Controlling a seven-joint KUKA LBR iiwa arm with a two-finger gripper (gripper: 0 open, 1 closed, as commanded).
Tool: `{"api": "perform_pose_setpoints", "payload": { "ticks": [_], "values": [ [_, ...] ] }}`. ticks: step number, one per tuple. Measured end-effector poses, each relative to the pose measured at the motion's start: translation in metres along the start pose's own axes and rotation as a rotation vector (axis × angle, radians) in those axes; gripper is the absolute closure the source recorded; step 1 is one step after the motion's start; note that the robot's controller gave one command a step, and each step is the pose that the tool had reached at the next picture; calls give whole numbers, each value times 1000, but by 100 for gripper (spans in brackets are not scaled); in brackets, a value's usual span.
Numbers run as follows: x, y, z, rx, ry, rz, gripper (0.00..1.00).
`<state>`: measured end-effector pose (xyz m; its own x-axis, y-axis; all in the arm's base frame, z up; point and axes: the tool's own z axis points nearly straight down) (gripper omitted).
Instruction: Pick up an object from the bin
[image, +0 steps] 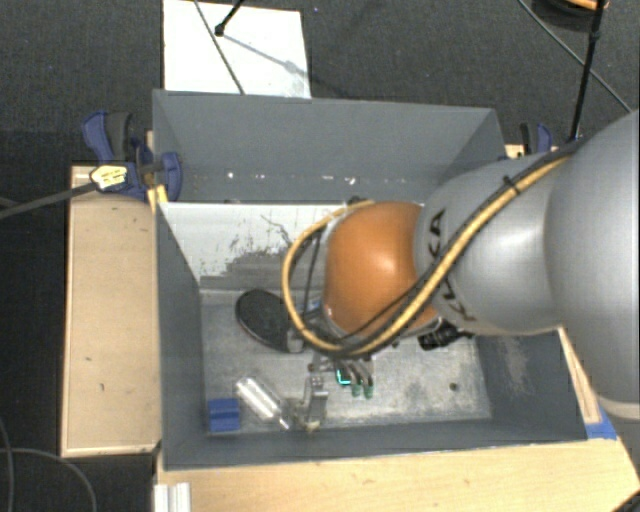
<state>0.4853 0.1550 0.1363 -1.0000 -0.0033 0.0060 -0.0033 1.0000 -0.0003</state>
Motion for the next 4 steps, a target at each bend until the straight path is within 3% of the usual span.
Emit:
{"api": "perform_pose_setpoints", "payload": {
  "ticks": [1, 2, 3, 4],
  "values": [
    [-88, 4, 61, -4, -23, 198, 0],
    [-97, -4, 34, -3, -11, 348, 0],
    [-100, -7, 35, -4, -9, 471, 0],
    [-104, -3, 66, -2, -4, 635, 0]
  ]
}}
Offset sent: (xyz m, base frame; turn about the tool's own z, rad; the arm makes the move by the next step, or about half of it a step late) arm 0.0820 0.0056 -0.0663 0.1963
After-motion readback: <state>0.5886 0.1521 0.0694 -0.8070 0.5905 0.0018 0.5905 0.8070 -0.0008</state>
